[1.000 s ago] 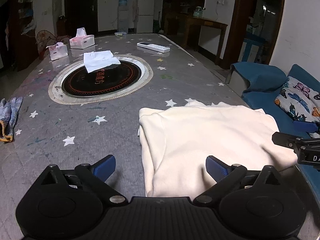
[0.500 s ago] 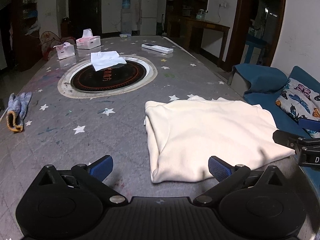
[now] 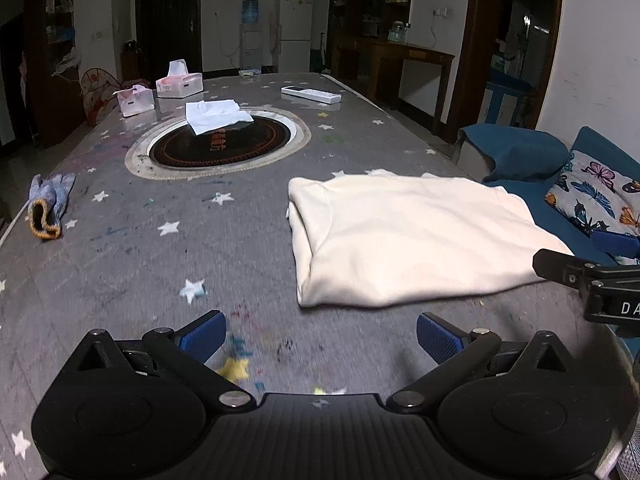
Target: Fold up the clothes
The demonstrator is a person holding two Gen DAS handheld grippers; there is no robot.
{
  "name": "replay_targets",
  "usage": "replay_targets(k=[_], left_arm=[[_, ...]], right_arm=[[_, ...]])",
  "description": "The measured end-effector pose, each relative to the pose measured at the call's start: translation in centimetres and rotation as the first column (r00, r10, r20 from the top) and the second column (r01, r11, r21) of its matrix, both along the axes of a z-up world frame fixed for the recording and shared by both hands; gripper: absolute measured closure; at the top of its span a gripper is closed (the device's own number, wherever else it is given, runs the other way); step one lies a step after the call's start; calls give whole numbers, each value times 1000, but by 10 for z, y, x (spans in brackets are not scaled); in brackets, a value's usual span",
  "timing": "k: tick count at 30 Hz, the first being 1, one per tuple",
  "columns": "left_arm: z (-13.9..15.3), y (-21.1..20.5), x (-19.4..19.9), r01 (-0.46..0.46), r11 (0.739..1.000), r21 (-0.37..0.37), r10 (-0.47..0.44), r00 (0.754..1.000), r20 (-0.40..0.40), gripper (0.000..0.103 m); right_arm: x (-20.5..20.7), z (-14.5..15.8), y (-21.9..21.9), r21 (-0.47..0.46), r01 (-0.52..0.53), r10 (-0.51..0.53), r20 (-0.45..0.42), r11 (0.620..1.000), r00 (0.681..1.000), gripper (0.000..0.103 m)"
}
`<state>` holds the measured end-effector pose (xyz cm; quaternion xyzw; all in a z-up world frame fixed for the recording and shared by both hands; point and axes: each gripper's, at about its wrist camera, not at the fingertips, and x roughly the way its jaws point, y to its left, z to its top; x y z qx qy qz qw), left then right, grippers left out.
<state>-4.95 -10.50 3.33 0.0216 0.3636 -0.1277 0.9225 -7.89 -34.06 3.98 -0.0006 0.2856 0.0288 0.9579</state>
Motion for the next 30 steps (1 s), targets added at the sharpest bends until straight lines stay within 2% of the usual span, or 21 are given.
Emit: replay_targets(k=[30], left_arm=[[-2,-7,-34,30,999,-16,-30,1000,7,0]], right_arm=[[-37,-10,11,36,0,0,-12,999,1000,0]])
